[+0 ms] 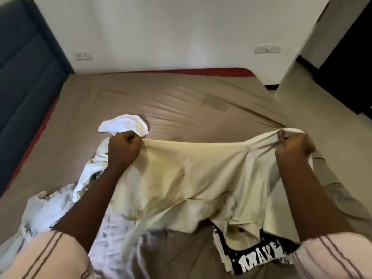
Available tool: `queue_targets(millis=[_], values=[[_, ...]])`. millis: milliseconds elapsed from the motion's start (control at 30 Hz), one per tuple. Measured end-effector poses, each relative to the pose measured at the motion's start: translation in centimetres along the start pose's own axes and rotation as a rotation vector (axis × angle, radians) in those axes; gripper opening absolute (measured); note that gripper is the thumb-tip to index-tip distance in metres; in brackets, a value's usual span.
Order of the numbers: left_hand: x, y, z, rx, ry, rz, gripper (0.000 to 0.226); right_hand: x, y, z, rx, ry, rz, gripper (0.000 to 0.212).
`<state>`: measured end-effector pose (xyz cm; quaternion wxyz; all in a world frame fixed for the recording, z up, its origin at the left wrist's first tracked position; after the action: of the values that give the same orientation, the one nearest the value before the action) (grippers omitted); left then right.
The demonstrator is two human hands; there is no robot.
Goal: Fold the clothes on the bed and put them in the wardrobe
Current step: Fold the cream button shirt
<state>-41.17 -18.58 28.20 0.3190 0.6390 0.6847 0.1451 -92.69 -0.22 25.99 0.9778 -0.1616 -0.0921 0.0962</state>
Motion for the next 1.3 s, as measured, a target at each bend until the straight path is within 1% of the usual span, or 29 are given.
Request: queue_targets(millis=[33,67,100,133,167,200,233,267,300,333,367,400,433,467,500,567,633,667,700,733,767,800,900,933,967,1000,1100,1200,1300], values=[[-1.5,-1.0,1.6,-0.028,0.088,0.066,0.023,-0.8,-1.7,-2.2,0.158,-0.031,0.106,0.027],[-2.6,-2.1,3.4,-0.057,0.169,0.134,0.018,-1.2,-3.1,-4.0,0.268,-0.096,0.123,0.034],[-3.2,-3.1,5.3,-0.079,0.238,0.192,0.015,-1.4,-4.9,-5.0,0.453,-0.055,0.149,0.041],[-4.1,-4.3,7.6,-0.103,0.302,0.218,0.014,-2.3,-7.5,-7.4,0.692,-0.014,0.186,0.048],[-4.5,-5.2,9.0,-0.095,0.355,0.224,0.014,-2.6,-9.6,-9.1,0.874,0.038,0.236,0.053],[-5.0,-6.3,11.0,-0.088,0.413,0.212,0.012,-3.8,-12.1,-12.5,0.878,0.07,0.281,0.056],[-5.3,-7.1,12.5,-0.067,0.447,0.197,0.012,-4.7,-14.1,-15.7,0.798,-0.033,0.314,0.053],[-5.4,-8.0,13.9,-0.054,0.488,0.177,0.015,-4.6,-15.6,-18.9,0.583,-0.237,0.31,0.047],[-5.3,-9.3,16.1,-0.042,0.527,0.148,0.018,-3.5,-17.5,-22.5,0.446,-0.399,0.372,0.042],[-5.7,-9.6,16.7,-0.055,0.536,0.11,0.015,-2.7,-18.7,-23.0,0.341,-0.453,0.358,0.047],[-5.5,-12.2,21.0,-0.147,0.509,0.095,0.015,-2.4,-19.7,-29.0,0.415,-0.438,0.426,0.055],[-5.5,-12.2,20.5,-0.221,0.414,0.054,0.027,-1.3,-21.0,-28.4,0.503,-0.348,0.479,0.063],[-4.2,-13.1,21.3,-0.3,0.296,0.057,0.037,0.6,-20.8,-29.5,0.598,-0.282,0.494,0.071],[-3.2,-13.9,21.4,-0.338,0.212,0.066,0.041,2.3,-20.1,-31.7,0.629,-0.279,0.496,0.072],[-1.9,-15.6,22.8,-0.36,0.146,0.093,0.038,4.8,-19.0,-35.2,0.615,-0.322,0.507,0.061],[1.1,-19.0,26.0,-0.33,0.105,0.24,0.026,11.5,-15.3,-42.8,0.726,-0.509,0.623,0.019],[4.1,-21.8,29.4,-0.286,0.138,0.414,0.023,20.2,-10.0,-47.6,0.956,-0.701,0.785,0.009],[5.0,-23.0,31.0,-0.283,0.163,0.499,0.024,24.0,-7.5,-49.2,0.926,-0.816,0.76,0.007],[5.8,-24.5,33.3,-0.292,0.168,0.598,0.024,27.0,-5.4,-50.7,0.858,-0.886,0.652,0.009],[6.4,-25.5,34.7,-0.315,0.159,0.685,0.024,29.6,-3.1,-52.0,0.805,-0.972,0.506,0.013],[6.8,-26.3,35.8,-0.324,0.157,0.759,0.025,31.8,-1.5,-53.5,0.791,-0.996,0.403,0.018],[7.1,-27.0,37.3,-0.325,0.159,0.82,0.026,32.9,-0.1,-55.6,0.824,-0.975,0.336,0.023],[6.0,-28.1,38.6,-0.268,0.134,0.875,0.018,34.3,-0.1,-58.6,0.935,-0.82,0.335,0.056],[5.6,-28.4,39.0,-0.251,0.141,0.895,0.016,34.3,-0.3,-59.3,1.013,-0.774,0.325,0.066],[5.8,-28.8,40.0,-0.236,0.162,0.927,0.015,34.6,-0.4,-59.5,1.071,-0.752,0.295,0.07],[5.6,-29.1,40.4,-0.22,0.18,0.945,0.015,34.6,-0.9,-59.2,1.104,-0.712,0.263,0.067],[5.7,-29.5,41.6,-0.168,0.212,0.976,0.013,35.0,-1.3,-58.4,1.198,-0.606,0.228,0.05],[5.7,-29.2,42.0,-0.08,0.246,0.972,0.01,35.4,-1.3,-58.2,1.248,-0.569,0.168,0.039],[5.7,-28.6,41.8,-0.024,0.287,0.917,0.009,35.7,-0.9,-57.9,1.132,-0.567,0.074,0.037]])
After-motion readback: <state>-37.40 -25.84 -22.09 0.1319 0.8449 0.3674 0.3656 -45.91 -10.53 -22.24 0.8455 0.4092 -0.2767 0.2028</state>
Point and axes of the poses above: each hand's wrist, its own x-axis away from the middle knuckle, its own y-axis out of the back of the hand, z = x × y, the point moved 7 cm from there along -x, towards the middle knuckle, and after that the axes turned 4 degrees about y, right-handed, at the moved point
